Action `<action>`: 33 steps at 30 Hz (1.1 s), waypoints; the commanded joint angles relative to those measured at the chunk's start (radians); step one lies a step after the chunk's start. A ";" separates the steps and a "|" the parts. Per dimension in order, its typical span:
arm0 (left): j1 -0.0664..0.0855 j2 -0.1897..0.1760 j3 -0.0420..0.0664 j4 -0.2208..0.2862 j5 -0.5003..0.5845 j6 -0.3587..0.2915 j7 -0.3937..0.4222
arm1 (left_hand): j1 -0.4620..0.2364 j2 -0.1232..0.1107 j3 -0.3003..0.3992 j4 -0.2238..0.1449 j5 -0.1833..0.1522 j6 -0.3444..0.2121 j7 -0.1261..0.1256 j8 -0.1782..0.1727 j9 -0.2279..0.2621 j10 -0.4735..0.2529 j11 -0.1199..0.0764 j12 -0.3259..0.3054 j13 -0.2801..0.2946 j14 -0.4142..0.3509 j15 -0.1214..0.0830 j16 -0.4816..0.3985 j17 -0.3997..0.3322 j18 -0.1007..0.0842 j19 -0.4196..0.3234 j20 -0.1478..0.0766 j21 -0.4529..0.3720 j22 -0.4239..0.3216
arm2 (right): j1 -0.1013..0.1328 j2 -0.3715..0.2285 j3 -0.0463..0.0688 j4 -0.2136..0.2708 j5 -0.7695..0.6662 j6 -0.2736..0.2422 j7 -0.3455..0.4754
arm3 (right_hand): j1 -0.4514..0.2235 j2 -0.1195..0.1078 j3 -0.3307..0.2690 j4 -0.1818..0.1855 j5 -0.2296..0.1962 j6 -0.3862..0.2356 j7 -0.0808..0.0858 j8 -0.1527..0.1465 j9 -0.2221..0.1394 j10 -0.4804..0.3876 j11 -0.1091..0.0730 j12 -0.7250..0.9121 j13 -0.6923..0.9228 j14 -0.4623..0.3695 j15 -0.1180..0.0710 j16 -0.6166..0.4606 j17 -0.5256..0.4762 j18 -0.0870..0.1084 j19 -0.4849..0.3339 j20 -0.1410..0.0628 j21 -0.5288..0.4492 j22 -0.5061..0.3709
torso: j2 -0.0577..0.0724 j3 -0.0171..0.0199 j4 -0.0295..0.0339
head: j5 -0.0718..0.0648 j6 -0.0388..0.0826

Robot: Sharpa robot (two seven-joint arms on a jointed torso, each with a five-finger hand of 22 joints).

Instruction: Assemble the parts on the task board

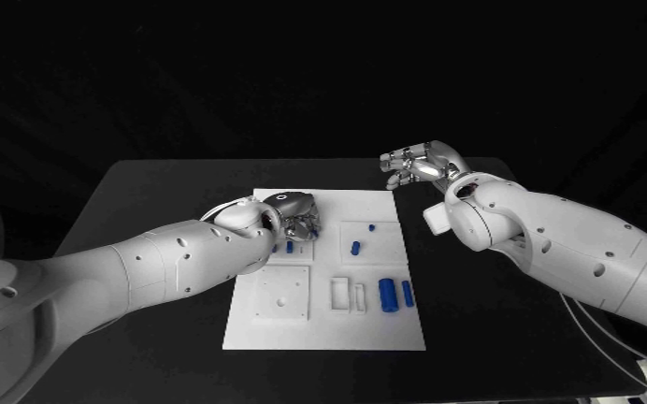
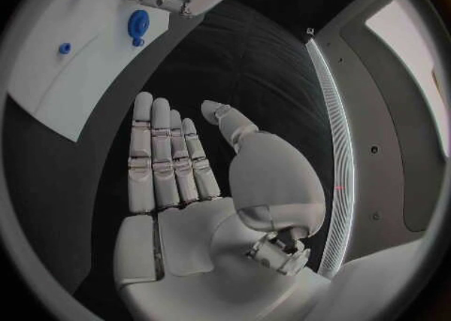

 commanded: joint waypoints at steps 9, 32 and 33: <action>0.015 -0.080 0.070 0.090 0.173 -0.023 0.016 | -0.003 0.001 0.006 0.003 -0.004 0.006 -0.001 0.002 0.001 0.004 0.000 0.002 0.001 0.005 -0.002 0.005 0.003 0.008 -0.008 -0.010 0.009 0.020 | 0.000 -0.005 0.001 0.002 -0.004 0.002 0.011 | 0.003 -0.008 0.009 -0.001 0.010 0.008 0.000 -0.001 0.001 0.007 -0.002 -0.004 0.000 -0.006 0.002 0.007 -0.001 0.013 -0.012 -0.002 0.011 0.002 | -0.001 0.0006 0.0003 | 0.011 0.002; 0.048 -0.167 0.070 0.088 0.167 0.069 -0.007 | 0.007 0.004 0.001 0.004 -0.014 0.006 0.000 0.002 0.001 0.004 0.000 0.002 0.001 0.004 -0.001 0.002 0.005 0.006 -0.015 -0.011 0.019 0.021 | 0.000 -0.004 0.001 0.001 -0.005 0.005 0.010 | 0.002 -0.010 0.012 -0.003 0.016 0.009 0.000 -0.001 0.001 0.004 -0.001 -0.005 0.000 -0.011 0.004 0.005 -0.002 0.013 -0.024 0.000 0.022 0.003 | 0.000 -0.0004 0.0004 | 0.022 0.001; 0.048 -0.167 0.068 0.086 0.164 0.071 -0.007 | 0.007 0.004 0.001 0.004 -0.014 0.006 0.000 0.002 0.001 0.004 0.000 0.002 0.001 0.004 -0.001 0.002 0.005 0.006 -0.015 -0.011 0.019 0.021 | 0.000 -0.004 0.001 0.001 -0.005 0.006 0.010 | 0.002 -0.010 0.012 -0.003 0.016 0.009 0.000 -0.001 0.001 0.004 -0.001 -0.005 0.000 -0.011 0.004 0.005 -0.002 0.013 -0.024 0.000 0.022 0.003 | 0.000 0.0000 0.0001 | 0.023 0.001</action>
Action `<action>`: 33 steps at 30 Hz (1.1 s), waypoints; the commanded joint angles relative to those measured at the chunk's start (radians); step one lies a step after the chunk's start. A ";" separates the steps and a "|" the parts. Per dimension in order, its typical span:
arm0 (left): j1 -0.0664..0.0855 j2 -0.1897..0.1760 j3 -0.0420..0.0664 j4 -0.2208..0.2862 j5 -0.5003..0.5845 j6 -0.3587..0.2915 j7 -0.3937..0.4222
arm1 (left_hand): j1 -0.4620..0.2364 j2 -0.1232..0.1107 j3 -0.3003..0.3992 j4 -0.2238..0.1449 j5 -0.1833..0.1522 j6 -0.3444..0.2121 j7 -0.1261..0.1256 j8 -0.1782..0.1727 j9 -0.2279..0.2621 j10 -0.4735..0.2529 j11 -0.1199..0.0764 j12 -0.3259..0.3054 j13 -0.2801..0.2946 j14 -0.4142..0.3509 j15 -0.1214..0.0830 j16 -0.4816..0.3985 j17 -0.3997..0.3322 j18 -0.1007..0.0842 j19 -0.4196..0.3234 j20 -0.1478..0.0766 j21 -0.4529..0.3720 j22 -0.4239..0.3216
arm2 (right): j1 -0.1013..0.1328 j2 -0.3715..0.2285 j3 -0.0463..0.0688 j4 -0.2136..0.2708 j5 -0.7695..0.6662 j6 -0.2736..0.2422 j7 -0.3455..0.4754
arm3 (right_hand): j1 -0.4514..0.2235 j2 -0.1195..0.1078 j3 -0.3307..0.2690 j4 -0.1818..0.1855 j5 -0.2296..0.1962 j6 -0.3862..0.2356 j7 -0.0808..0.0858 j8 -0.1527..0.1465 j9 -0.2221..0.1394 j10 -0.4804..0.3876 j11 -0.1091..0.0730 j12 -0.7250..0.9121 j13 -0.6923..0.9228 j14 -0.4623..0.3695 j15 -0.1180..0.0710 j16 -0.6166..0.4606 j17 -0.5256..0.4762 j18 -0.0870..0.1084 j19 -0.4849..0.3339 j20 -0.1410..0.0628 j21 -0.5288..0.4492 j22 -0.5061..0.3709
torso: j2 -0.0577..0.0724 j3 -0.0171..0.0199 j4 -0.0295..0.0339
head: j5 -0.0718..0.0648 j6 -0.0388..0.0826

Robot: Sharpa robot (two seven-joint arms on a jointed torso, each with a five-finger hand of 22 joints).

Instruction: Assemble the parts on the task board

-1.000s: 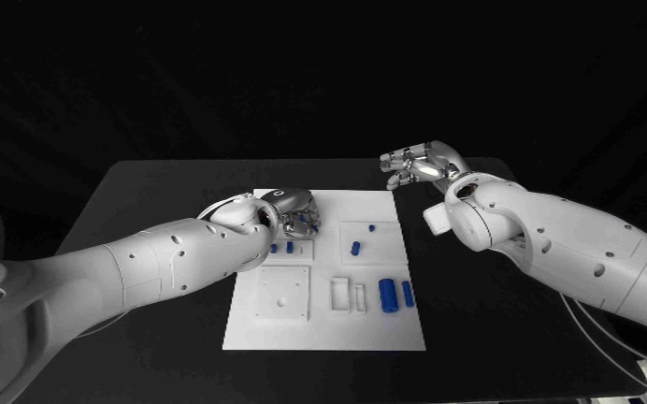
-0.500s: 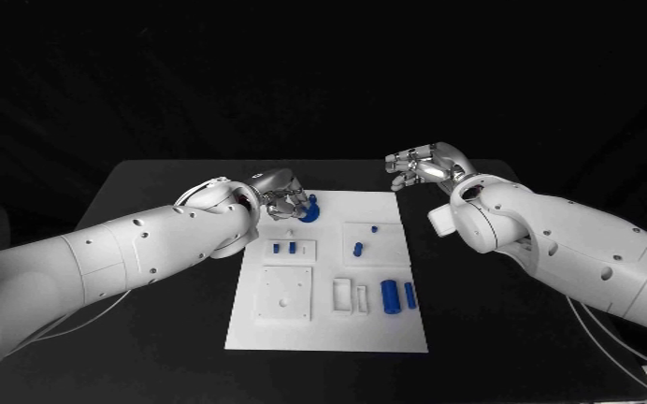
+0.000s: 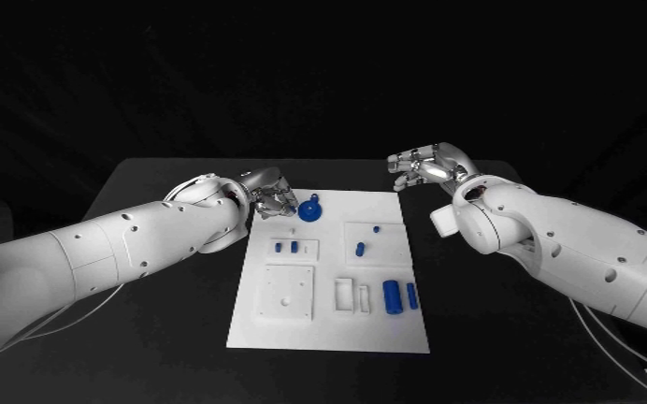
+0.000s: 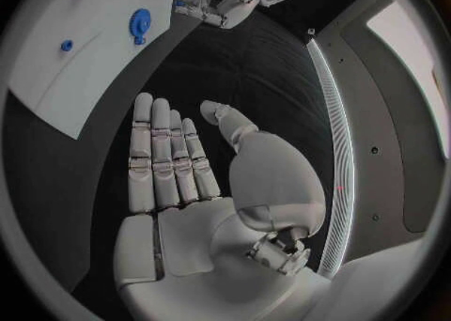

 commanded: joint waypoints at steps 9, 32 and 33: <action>-0.003 0.016 -0.036 -0.040 -0.054 0.021 -0.025 | 0.008 0.008 -0.003 0.003 0.005 0.008 0.001 0.006 0.001 0.007 0.000 0.007 0.002 0.007 -0.002 0.003 0.003 0.022 -0.002 -0.001 0.009 0.021 | 0.000 0.001 0.001 -0.001 -0.004 0.009 0.011 | 0.004 -0.008 0.005 -0.001 0.006 0.011 0.000 -0.001 0.001 0.006 -0.002 -0.005 0.000 -0.006 -0.001 0.006 -0.001 0.013 -0.008 0.001 0.009 0.000 | 0.001 0.0020 -0.0026 | 0.001 -0.003; -0.019 0.037 -0.077 -0.052 -0.043 0.026 -0.001 | 0.007 0.008 -0.001 0.005 0.002 0.008 0.001 0.007 0.001 0.008 -0.001 0.007 0.002 0.008 -0.002 -0.001 0.002 0.023 -0.003 -0.001 0.009 0.020 | 0.000 0.003 0.001 -0.002 -0.005 0.008 0.012 | 0.003 -0.009 0.006 -0.001 0.008 0.012 0.000 -0.001 0.001 0.006 -0.001 -0.006 0.000 -0.006 -0.001 0.006 -0.001 0.013 -0.011 0.000 0.014 0.000 | 0.000 0.0015 -0.0018 | 0.000 -0.010; -0.020 0.037 -0.077 -0.052 -0.042 0.025 -0.001 | 0.007 0.008 -0.001 0.005 0.002 0.008 0.001 0.007 0.001 0.008 -0.001 0.007 0.002 0.008 -0.002 -0.001 0.002 0.023 -0.003 -0.001 0.009 0.020 | 0.000 0.003 0.001 -0.002 -0.005 0.008 0.012 | 0.003 -0.009 0.006 -0.001 0.008 0.012 0.000 -0.001 0.001 0.006 -0.001 -0.006 0.000 -0.006 -0.001 0.006 -0.001 0.013 -0.011 0.000 0.014 0.000 | 0.000 0.0016 -0.0019 | 0.000 -0.010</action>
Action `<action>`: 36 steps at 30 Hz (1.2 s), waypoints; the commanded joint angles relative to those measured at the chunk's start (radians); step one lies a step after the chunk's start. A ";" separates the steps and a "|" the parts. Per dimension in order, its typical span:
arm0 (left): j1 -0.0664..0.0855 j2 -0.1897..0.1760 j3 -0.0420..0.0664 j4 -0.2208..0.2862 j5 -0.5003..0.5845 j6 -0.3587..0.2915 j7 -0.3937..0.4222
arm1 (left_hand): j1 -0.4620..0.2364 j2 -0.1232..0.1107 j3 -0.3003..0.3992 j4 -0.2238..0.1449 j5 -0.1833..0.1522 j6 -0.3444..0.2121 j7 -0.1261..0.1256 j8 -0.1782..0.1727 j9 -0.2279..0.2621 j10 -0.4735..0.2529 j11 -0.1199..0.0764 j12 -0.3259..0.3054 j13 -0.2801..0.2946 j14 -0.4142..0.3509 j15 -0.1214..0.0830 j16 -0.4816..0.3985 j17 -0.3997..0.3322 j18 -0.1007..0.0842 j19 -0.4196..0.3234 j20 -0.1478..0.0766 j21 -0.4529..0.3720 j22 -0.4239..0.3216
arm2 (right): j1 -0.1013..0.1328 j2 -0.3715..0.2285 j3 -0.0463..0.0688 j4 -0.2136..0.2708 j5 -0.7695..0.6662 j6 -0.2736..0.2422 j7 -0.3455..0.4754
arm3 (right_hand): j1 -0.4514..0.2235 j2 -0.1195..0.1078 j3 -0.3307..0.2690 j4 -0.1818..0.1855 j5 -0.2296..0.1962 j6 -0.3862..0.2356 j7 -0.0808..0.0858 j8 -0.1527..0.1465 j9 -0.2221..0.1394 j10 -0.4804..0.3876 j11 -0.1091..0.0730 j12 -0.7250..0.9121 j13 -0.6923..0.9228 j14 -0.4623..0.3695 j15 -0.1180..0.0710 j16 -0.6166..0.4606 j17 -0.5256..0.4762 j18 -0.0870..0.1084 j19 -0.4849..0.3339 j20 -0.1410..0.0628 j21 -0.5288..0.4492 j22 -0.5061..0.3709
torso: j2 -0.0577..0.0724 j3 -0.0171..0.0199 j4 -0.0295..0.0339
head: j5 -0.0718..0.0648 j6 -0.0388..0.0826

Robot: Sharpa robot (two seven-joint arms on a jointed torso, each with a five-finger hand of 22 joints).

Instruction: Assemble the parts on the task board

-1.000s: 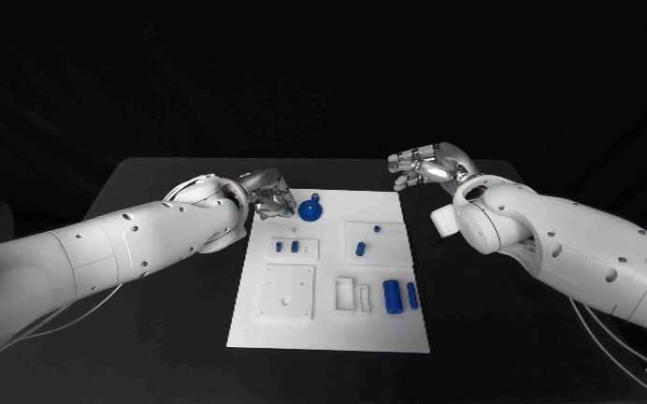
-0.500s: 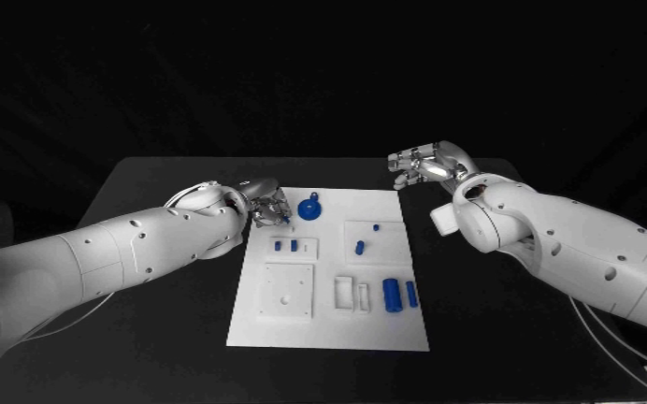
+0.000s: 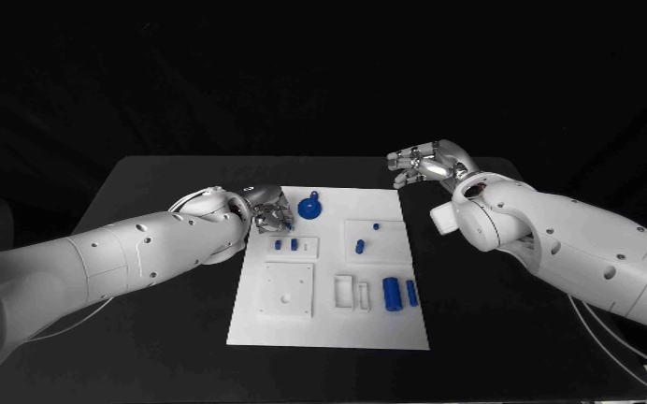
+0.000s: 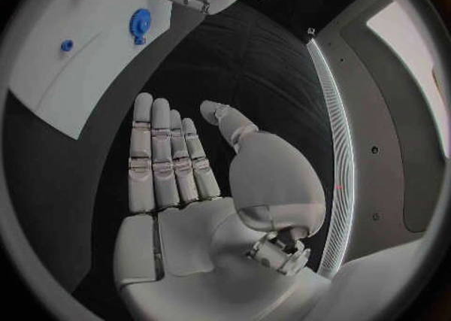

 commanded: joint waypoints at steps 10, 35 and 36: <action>-0.004 0.011 -0.004 -0.007 0.009 -0.001 0.014 | -0.003 0.008 0.003 0.006 0.001 0.005 -0.001 0.003 0.001 0.007 0.001 0.005 0.001 0.009 -0.002 -0.002 0.001 0.011 -0.003 -0.001 0.002 0.020 | 0.000 0.002 0.001 0.001 -0.004 0.009 0.012 | 0.003 -0.009 0.006 -0.001 0.003 0.004 -0.001 -0.001 0.001 0.006 -0.001 -0.006 0.000 -0.006 0.000 0.006 -0.001 0.013 -0.004 0.000 0.002 0.000 | 0.000 0.0000 -0.0006 | 0.001 -0.001; -0.004 0.031 -0.015 -0.017 -0.077 0.091 -0.037 | 0.000 0.008 0.007 0.002 0.001 0.003 0.000 0.002 0.001 0.005 0.002 0.005 0.001 0.006 -0.001 -0.003 0.002 0.012 -0.006 0.000 0.005 0.021 | 0.000 0.001 0.001 0.004 -0.004 0.012 0.010 | 0.003 -0.009 0.006 -0.001 0.003 0.004 -0.001 -0.001 0.001 0.006 -0.001 -0.006 0.000 -0.006 0.000 0.006 -0.001 0.013 -0.004 0.000 0.002 0.000 | 0.000 0.0006 0.0004 | -0.001 -0.005; -0.004 0.031 -0.016 -0.016 -0.087 0.093 -0.038 | 0.000 0.008 0.007 0.002 0.001 0.003 0.000 0.002 0.001 0.005 0.002 0.005 0.001 0.006 -0.001 -0.003 0.002 0.012 -0.006 0.000 0.005 0.021 | 0.000 0.000 0.001 0.004 -0.004 0.012 0.010 | 0.003 -0.009 0.006 -0.001 0.003 0.004 -0.001 -0.001 0.001 0.006 -0.001 -0.006 0.000 -0.006 0.000 0.006 -0.001 0.013 -0.004 0.000 0.002 0.000 | 0.000 0.0005 0.0006 | -0.001 -0.005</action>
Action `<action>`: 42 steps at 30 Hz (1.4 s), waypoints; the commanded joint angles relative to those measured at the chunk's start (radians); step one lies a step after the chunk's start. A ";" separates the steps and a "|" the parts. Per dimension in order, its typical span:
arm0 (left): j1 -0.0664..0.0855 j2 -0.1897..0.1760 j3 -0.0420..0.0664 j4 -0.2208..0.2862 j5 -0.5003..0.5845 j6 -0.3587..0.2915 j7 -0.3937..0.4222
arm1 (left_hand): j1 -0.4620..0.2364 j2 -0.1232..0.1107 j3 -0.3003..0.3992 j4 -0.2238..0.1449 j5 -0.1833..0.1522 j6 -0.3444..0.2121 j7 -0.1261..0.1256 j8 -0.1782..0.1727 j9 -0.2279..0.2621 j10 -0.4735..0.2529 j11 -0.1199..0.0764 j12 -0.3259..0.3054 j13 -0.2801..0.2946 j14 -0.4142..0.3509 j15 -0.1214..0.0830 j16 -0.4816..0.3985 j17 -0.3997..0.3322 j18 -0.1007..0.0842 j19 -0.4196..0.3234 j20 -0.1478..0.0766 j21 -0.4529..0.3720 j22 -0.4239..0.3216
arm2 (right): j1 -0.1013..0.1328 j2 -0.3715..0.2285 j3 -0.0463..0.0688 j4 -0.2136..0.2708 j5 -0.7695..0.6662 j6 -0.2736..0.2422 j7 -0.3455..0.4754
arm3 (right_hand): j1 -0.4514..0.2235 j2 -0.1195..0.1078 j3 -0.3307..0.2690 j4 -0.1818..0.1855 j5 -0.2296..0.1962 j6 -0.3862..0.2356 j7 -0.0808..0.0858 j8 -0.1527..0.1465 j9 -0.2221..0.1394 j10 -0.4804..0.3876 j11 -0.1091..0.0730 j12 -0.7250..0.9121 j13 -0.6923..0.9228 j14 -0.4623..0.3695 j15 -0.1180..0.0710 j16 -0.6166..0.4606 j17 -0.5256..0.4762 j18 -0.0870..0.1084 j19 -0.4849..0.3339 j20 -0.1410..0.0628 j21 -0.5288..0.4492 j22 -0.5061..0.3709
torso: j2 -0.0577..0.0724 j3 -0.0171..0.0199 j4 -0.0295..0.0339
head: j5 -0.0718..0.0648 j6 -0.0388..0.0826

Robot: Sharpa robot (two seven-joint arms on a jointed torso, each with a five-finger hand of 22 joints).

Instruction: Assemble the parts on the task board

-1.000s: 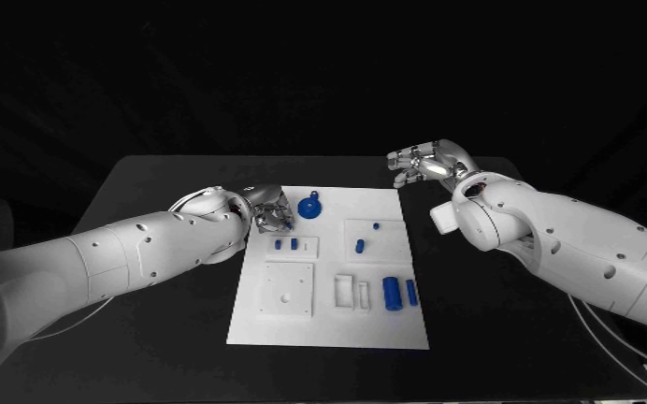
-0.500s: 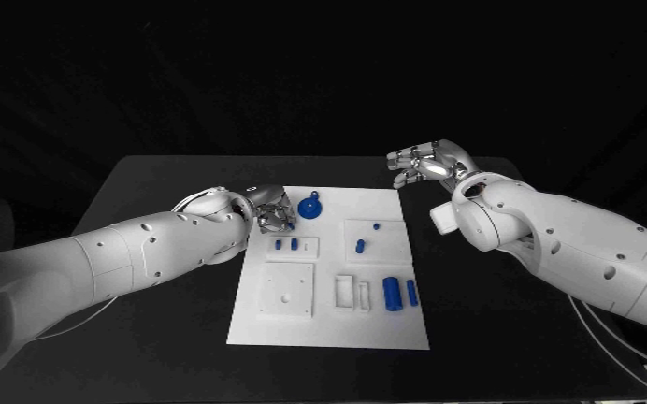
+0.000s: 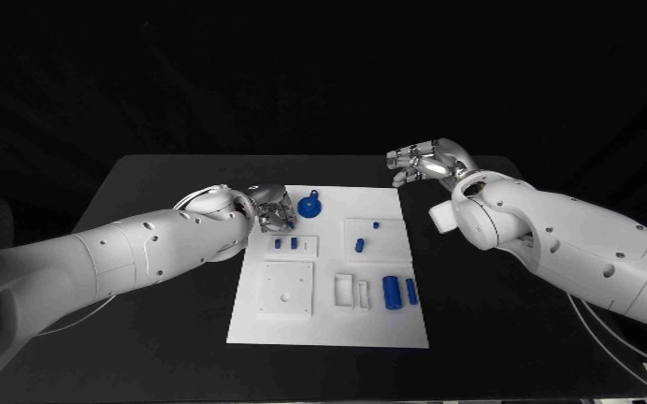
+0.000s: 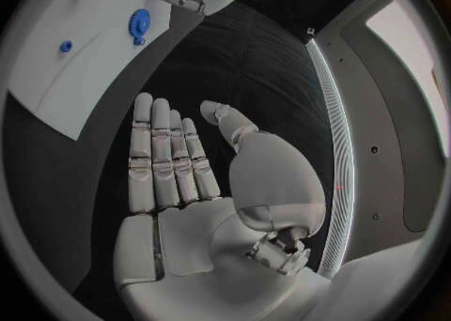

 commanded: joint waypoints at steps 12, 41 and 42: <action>-0.008 0.011 -0.021 0.017 -0.202 0.018 -0.006 | 0.005 0.004 0.004 -0.006 0.011 0.016 0.002 0.002 0.001 0.016 -0.003 0.002 0.001 0.003 0.006 -0.004 0.000 0.024 -0.011 0.006 0.011 0.021 | 0.000 0.000 0.001 0.003 -0.004 0.012 0.010 | 0.003 -0.008 0.009 0.000 0.005 0.006 -0.001 -0.001 0.001 0.007 -0.002 -0.006 0.000 -0.006 -0.001 0.007 -0.001 0.013 -0.009 0.000 0.016 -0.006 | 0.000 -0.0004 0.0001 | 0.000 -0.002; -0.008 -0.009 -0.023 0.028 -0.204 -0.052 0.000 | 0.009 -0.069 -0.044 -0.003 -0.034 -0.127 -0.012 0.001 -0.001 -0.064 0.019 0.001 0.001 -0.026 0.018 -0.017 -0.008 0.021 -0.018 0.017 -0.018 0.014 | 0.000 0.000 0.001 -0.002 -0.005 0.012 0.009 | 0.003 -0.011 0.007 0.000 0.005 0.002 0.000 -0.001 0.001 0.005 0.000 -0.007 0.000 -0.007 0.000 0.006 -0.002 0.013 -0.012 0.001 0.019 -0.009 | 0.000 -0.0011 0.0004 | -0.003 -0.003; -0.008 -0.009 -0.023 0.028 -0.204 -0.054 -0.002 | 0.009 -0.071 -0.046 -0.001 -0.033 -0.131 -0.015 0.001 0.000 -0.065 0.019 0.001 0.001 -0.026 0.018 -0.018 -0.009 0.021 -0.016 0.017 -0.022 0.014 | 0.000 0.000 0.001 -0.002 -0.005 0.012 0.009 | 0.003 -0.011 0.007 0.000 0.005 0.002 0.000 -0.001 0.001 0.005 0.000 -0.007 0.000 -0.007 0.000 0.006 -0.002 0.013 -0.012 0.001 0.019 -0.009 | 0.000 -0.0010 -0.0001 | -0.004 -0.004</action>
